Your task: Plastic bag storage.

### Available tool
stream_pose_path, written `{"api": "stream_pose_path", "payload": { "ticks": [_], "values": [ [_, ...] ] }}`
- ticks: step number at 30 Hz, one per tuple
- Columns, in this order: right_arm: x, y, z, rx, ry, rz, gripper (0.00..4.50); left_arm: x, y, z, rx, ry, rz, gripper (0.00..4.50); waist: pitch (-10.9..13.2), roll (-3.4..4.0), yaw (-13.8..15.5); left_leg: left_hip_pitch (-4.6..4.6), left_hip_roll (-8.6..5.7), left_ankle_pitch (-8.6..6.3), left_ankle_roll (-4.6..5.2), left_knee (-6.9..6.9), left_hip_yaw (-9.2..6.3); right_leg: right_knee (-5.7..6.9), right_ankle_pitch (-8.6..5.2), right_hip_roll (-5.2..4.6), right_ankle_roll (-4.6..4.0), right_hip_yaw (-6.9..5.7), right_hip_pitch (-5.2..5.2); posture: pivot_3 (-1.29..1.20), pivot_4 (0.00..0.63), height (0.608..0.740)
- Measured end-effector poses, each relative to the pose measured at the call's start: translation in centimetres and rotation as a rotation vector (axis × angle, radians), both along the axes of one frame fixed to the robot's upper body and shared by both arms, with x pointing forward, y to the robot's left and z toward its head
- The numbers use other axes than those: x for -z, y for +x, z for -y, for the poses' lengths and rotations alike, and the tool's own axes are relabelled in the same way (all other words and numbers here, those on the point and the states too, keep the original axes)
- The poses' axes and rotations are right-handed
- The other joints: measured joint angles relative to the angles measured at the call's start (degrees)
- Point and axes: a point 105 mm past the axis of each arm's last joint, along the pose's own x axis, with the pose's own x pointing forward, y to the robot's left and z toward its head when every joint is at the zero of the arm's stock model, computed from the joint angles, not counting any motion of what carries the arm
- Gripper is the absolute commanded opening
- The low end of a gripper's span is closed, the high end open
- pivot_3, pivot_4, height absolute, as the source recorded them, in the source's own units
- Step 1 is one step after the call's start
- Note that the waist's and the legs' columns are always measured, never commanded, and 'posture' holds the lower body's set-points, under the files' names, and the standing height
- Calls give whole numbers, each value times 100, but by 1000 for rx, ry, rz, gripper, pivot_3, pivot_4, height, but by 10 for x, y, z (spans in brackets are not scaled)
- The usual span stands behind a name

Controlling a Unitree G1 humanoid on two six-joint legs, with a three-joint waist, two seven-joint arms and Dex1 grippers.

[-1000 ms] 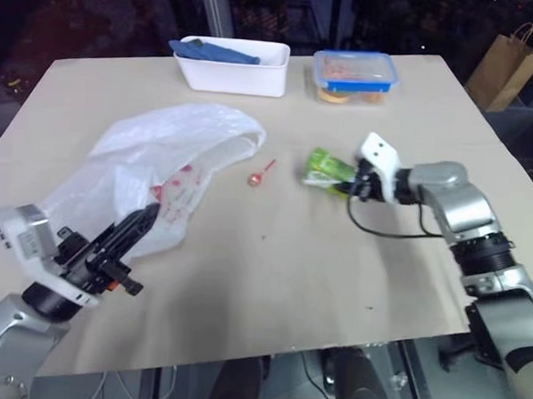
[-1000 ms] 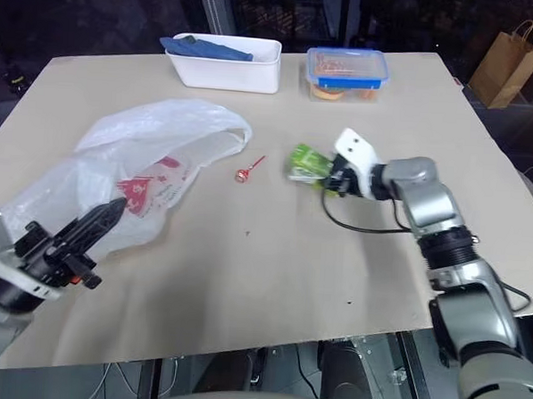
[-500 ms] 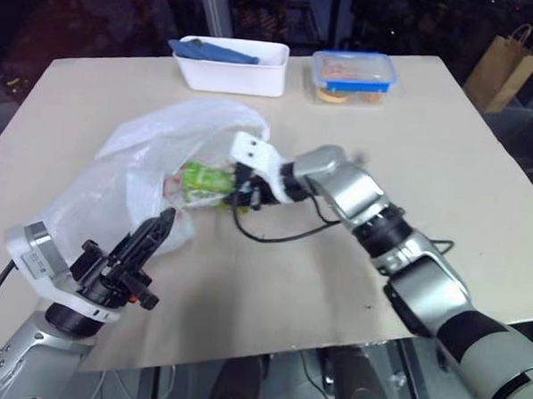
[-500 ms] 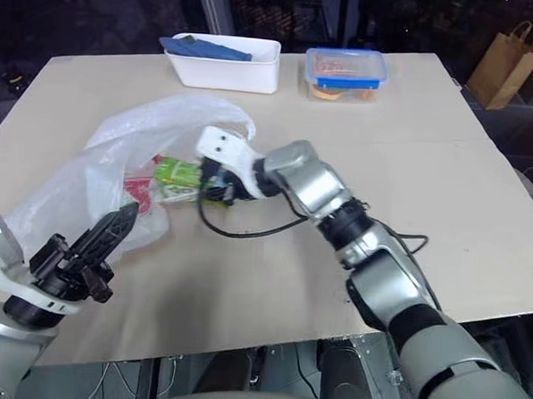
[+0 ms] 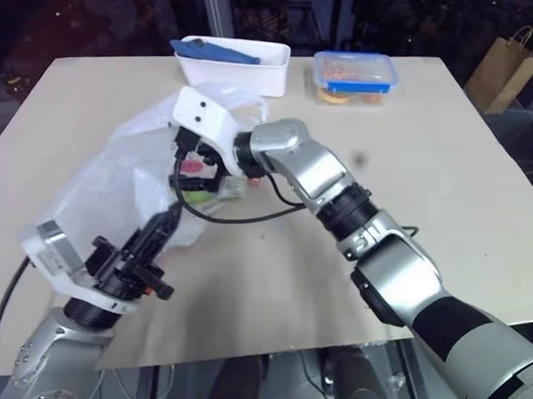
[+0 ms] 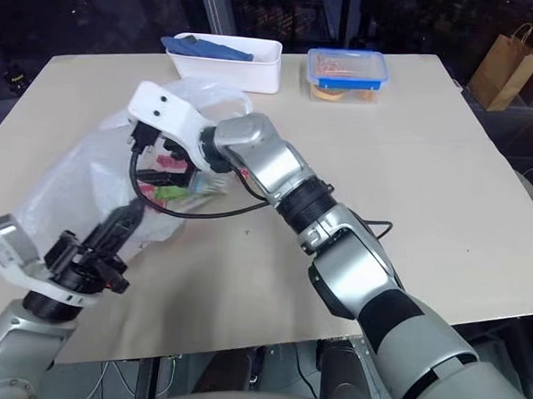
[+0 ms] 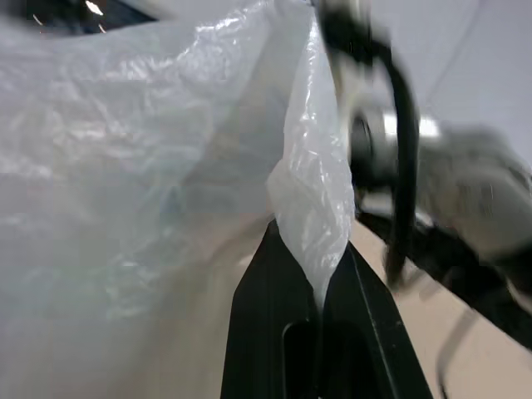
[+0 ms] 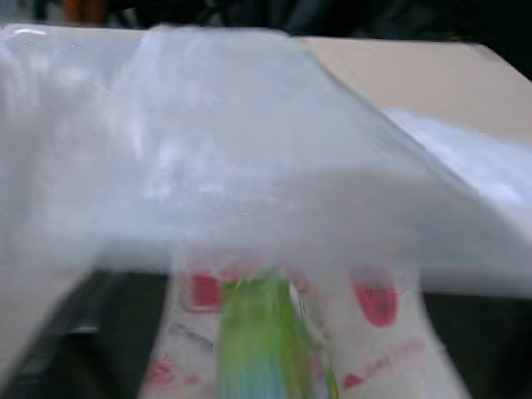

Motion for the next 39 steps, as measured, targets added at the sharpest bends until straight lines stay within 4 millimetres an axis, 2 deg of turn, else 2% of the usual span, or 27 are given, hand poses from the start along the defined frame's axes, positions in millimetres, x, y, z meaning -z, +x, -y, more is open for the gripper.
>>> {"api": "stream_pose_path", "payload": {
  "ticks": [4,5,9,12,15,19,22,24,32,39],
  "values": [
    [29,13,33,52,-23,-72,4452,-6,1,-29,-125,-65,28,0,0,0,27,-8,-2,0,0,7,-4,1,1,-3,1,-2,-1,0,150,740],
    [31,18,48,70,-34,-77,4452,-7,1,-41,-170,-88,32,0,0,0,31,-8,-5,0,0,8,-1,-1,1,-6,1,0,0,0,150,740],
    [30,28,83,122,-43,-89,4452,-6,-1,-65,-259,-148,34,0,0,-1,14,-5,-1,0,1,8,0,0,1,-2,1,0,0,0,150,740],
    [36,28,103,127,-62,-122,4452,-7,-1,-72,-285,-161,38,0,0,-1,8,-4,1,0,1,7,0,2,1,0,1,0,0,0,150,740],
    [38,15,120,72,-71,-178,4452,-9,0,-71,-277,-154,44,0,0,-1,10,-5,-1,0,1,8,5,0,1,-2,2,5,1,0,150,740],
    [41,3,119,35,-82,-191,4452,-11,4,-70,-266,-151,47,0,-1,-2,0,2,5,0,1,8,6,2,1,3,1,6,1,0,150,740],
    [63,-12,100,6,-114,-207,4452,-9,8,-68,-250,-153,38,0,-2,-2,-2,4,12,0,1,8,8,4,1,10,1,7,1,0,150,740],
    [77,-14,89,12,-149,-170,4452,-9,11,-64,-229,-158,34,0,-2,-2,7,2,11,0,0,10,9,4,2,9,1,7,0,0,150,740],
    [92,5,89,82,-178,-54,4452,-4,14,-58,-213,-153,10,0,-8,-13,20,7,5,1,-1,17,3,0,2,5,1,5,13,0,150,740],
    [90,12,87,75,-197,-26,4452,-1,15,-55,-203,-160,-1,0,-8,-11,16,8,9,1,-1,16,3,1,2,8,0,3,13,0,150,740]
  ]
}}
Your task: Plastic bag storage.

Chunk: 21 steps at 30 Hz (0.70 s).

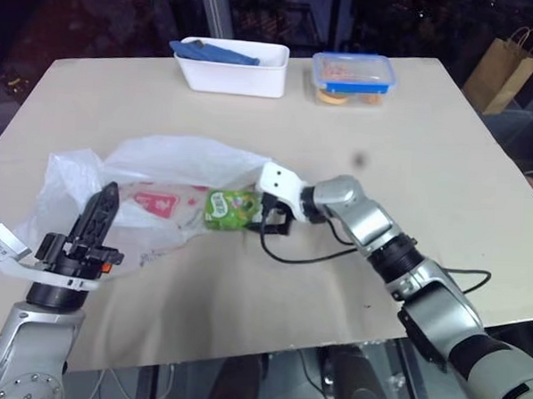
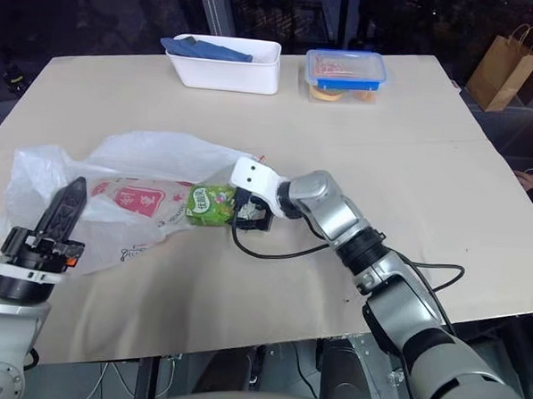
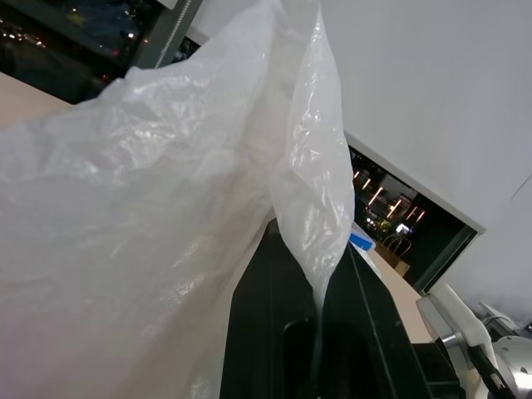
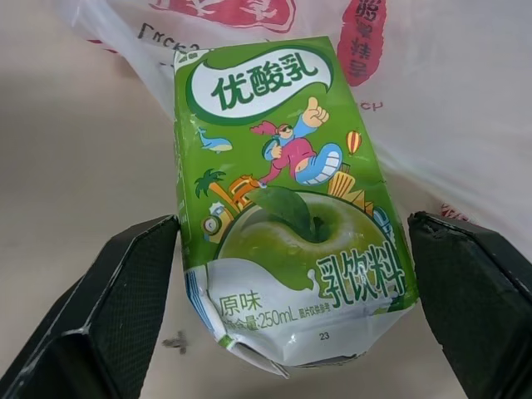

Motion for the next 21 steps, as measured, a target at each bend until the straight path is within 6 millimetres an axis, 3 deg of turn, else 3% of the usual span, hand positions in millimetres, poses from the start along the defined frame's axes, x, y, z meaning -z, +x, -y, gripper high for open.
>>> {"api": "stream_pose_path", "payload": {
  "ticks": [21],
  "values": [
    [23,10,-8,5,-102,91,4452,1,0,1,3,14,7,0,-8,0,-18,82,14,-1,0,-11,9,-1,-14,11,-24,4,68,0,150,740]
  ]
}}
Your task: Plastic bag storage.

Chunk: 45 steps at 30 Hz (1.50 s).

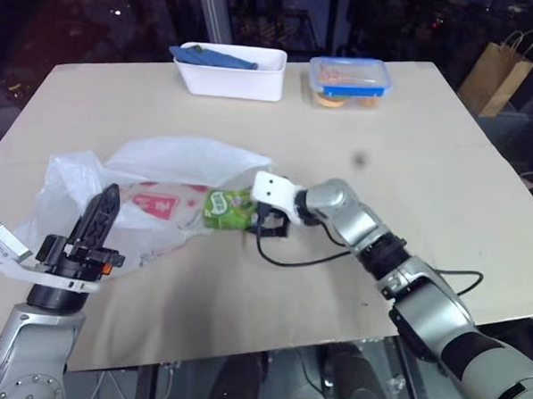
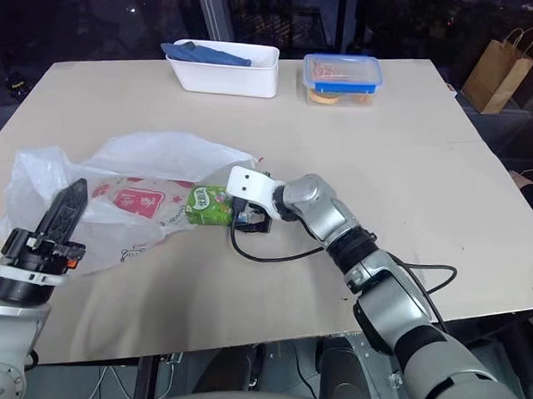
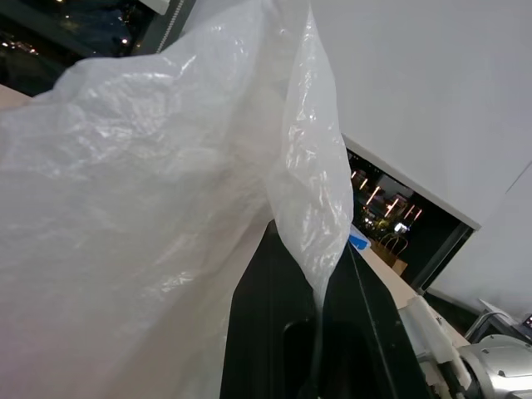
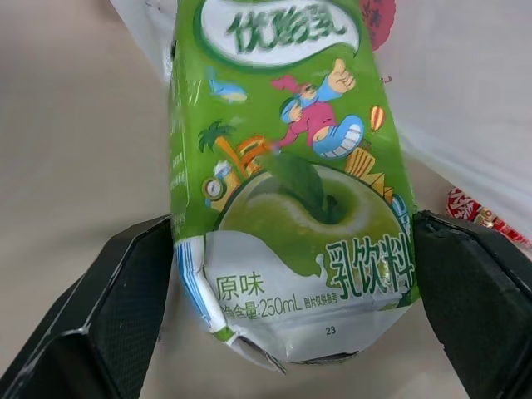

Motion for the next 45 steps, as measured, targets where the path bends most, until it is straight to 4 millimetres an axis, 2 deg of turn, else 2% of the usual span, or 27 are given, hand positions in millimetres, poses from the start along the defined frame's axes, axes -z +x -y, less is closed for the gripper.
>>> {"api": "stream_pose_path", "payload": {
  "ticks": [4,8,9,19,25,32,36,40,43,44,45],
  "values": [
    [1,4,-1,15,-16,15,4452,2,1,3,10,-4,-5,0,0,1,2,1,2,0,0,0,-1,0,0,2,-1,0,1,0,150,740],
    [1,5,0,8,-25,33,3440,2,3,5,18,-7,-3,0,0,2,5,-2,1,0,0,0,-1,-1,0,1,-1,0,1,0,150,740],
    [1,5,-1,3,-26,39,3057,2,3,5,17,-5,-3,0,0,2,5,-2,1,0,0,0,-1,-1,0,1,-2,0,1,0,150,740],
    [-2,3,-3,1,6,36,3057,3,4,7,21,-11,1,0,3,4,6,-7,2,0,0,0,-4,-1,-1,2,-3,-1,-2,0,150,740],
    [-11,-1,-3,-8,20,32,3057,1,6,7,23,-11,10,0,5,4,15,-21,1,0,-1,-3,-7,-9,5,2,5,-3,-10,0,150,740],
    [-41,-31,-14,-111,105,-16,3057,0,7,8,26,-14,12,0,8,4,14,-30,1,-2,-3,-9,-10,-14,8,2,11,-4,-20,0,150,740],
    [-46,-36,-23,-99,134,-49,3057,7,2,12,55,-18,-24,0,8,4,8,-30,2,-2,-4,-9,-9,-14,2,1,1,-4,-22,0,150,740],
    [-48,-28,-38,-56,140,-46,3057,11,-10,28,157,-28,-48,0,10,5,5,-30,2,-2,-4,-12,-8,-14,-4,1,-8,-4,-23,0,150,740],
    [-51,-23,-55,-33,150,-40,3057,12,-18,38,225,-31,-61,0,15,8,2,-30,4,-2,-5,-14,-8,-14,-5,2,-11,-5,-25,0,150,740],
    [-59,-20,-68,-20,179,-30,3057,12,-20,42,248,-32,-63,0,20,11,-10,-32,6,-3,-5,-16,-6,-14,-5,2,-11,-5,-32,0,150,740],
    [-66,-19,-70,-23,193,-15,3317,11,-20,44,257,-32,-57,0,25,17,6,-40,5,-3,-5,-17,-9,-14,-6,2,-11,-8,-36,0,150,740]
  ]
}}
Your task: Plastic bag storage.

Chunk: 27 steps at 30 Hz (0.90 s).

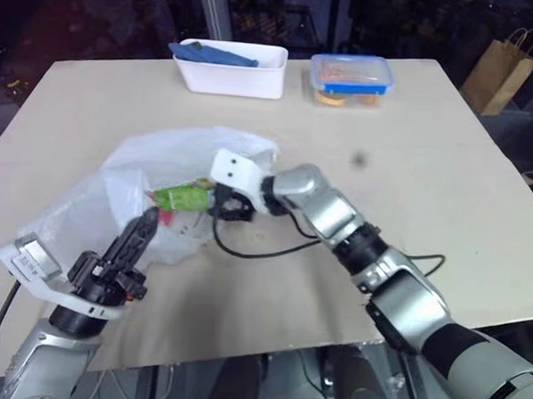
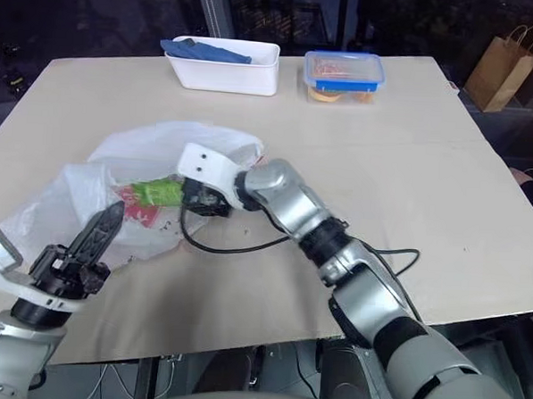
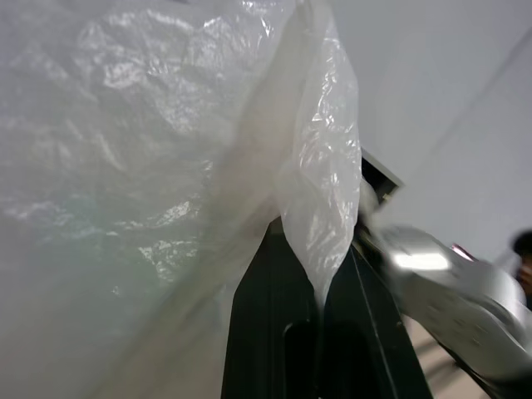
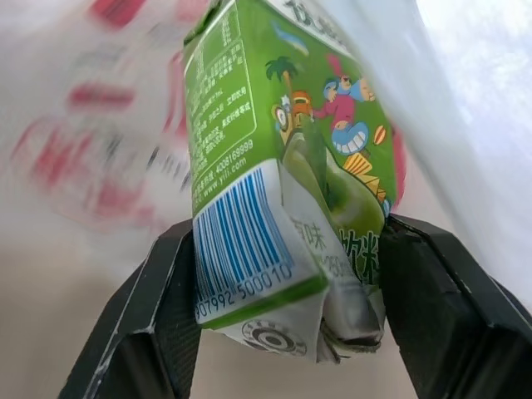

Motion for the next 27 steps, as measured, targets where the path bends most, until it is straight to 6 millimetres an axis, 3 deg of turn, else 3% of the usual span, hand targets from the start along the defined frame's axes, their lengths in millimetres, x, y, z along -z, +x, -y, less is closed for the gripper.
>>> {"api": "stream_pose_path", "payload": {
  "ticks": [3,5,8,12,16,18,22,27],
  "values": [
    [-33,2,-5,-21,112,0,4248,-2,1,-2,-21,-12,12,0,0,-1,24,-26,-2,0,0,3,-15,-8,1,-1,0,-13,-13,0,150,740],
    [-39,-2,-6,-42,148,-10,4456,-4,3,-3,-37,-17,20,0,-2,-3,16,-28,-3,-2,-3,2,-14,-13,4,-2,5,-13,-13,0,150,740],
    [-30,-4,-3,-49,142,-26,4456,-7,4,-6,-55,-19,36,0,-5,-5,7,-38,-3,-2,-4,-1,-13,-13,14,-1,21,-12,-24,0,150,740],
    [18,-21,38,-127,42,-227,4456,-13,10,-32,-182,-66,68,0,-2,0,58,-53,-10,-2,-5,2,-30,-18,14,-11,21,-30,-25,0,150,740],
    [14,1,80,-30,8,-199,4456,-26,16,-60,-295,-134,125,0,-6,-6,25,-47,-10,-2,-5,12,-30,-15,15,-9,22,-34,-21,0,150,740],
    [19,13,89,40,-7,-171,4456,-30,20,-64,-308,-157,138,0,-6,-6,-17,-38,-2,-2,-5,10,-21,-8,15,-1,22,-28,-22,0,150,740],
    [38,33,92,157,-30,-127,4456,-35,25,-67,-309,-178,152,0,-6,-6,-17,-36,2,-1,-6,10,-18,2,14,4,19,-23,-24,0,150,740],
    [49,49,70,247,18,-84,4456,-40,30,-68,-305,-182,168,0,-5,-6,-8,-38,-3,-1,-7,11,-12,1,15,2,19,-11,-25,0,150,740]
  ]
}}
